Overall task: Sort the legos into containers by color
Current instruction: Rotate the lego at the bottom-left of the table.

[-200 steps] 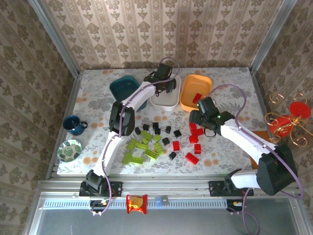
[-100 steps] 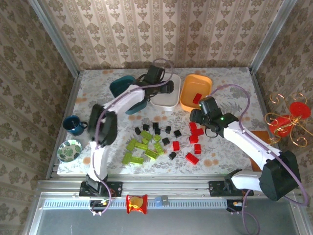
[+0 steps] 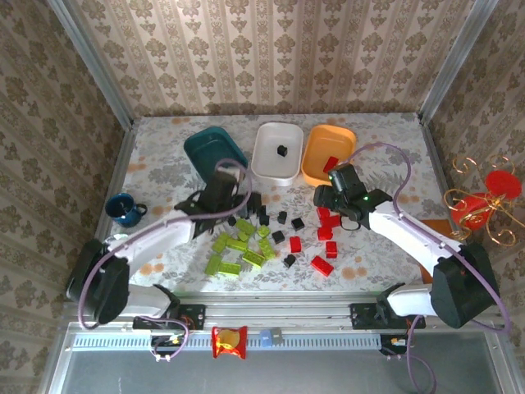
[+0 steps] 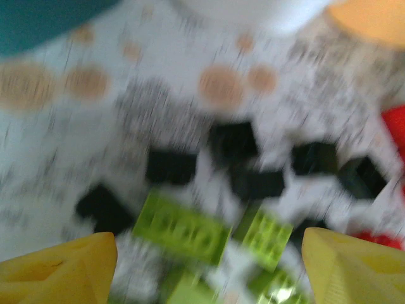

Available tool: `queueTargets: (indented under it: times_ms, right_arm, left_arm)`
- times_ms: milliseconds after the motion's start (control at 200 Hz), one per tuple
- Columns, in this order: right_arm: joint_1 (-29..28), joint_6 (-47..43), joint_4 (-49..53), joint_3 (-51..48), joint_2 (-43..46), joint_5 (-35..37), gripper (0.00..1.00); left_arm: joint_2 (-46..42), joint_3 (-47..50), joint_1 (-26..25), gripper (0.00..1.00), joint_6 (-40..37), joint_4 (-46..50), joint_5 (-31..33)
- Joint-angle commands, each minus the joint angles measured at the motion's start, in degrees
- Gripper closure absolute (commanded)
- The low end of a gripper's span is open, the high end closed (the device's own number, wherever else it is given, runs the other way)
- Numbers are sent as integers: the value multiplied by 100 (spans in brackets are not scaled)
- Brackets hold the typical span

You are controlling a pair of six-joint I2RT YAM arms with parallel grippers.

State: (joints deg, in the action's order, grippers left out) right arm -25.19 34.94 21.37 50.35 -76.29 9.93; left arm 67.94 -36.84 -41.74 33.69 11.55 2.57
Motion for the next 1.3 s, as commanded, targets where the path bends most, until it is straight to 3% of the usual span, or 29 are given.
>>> queueTargets:
  times_ms: [0, 245, 520, 760, 865, 945, 1110, 1295]
  right_arm:
    - [-39, 56, -195, -87, -124, -77, 32]
    - [-63, 68, -249, -29, -299, -150, 32]
    - [-74, -27, -102, -20, -220, -4, 32]
    - [-85, 11, -161, 44, -299, -110, 32]
    - [-83, -11, -108, 78, -277, -102, 32]
    - [-83, -24, -80, 74, -215, -73, 32]
    - [-83, -31, -60, 72, -140, -53, 32]
    - [-83, -49, -31, 63, -106, -27, 32]
  left_arm:
    - [-814, 471, -130, 22, 489, 756, 355]
    - [-2014, 1141, -274, 26, 960, 1817, 539]
    - [-2416, 1262, -663, 28, 1550, 3142, 731]
    - [-2042, 1425, -872, 30, 1666, 2912, 791]
    - [-1953, 1409, -832, 40, 1717, 2993, 860]
    - [-2009, 1399, -785, 40, 1644, 3020, 886]
    - [-1899, 1441, -532, 41, 1430, 2811, 716]
    - [-1759, 1517, -116, 53, 1206, 2662, 550]
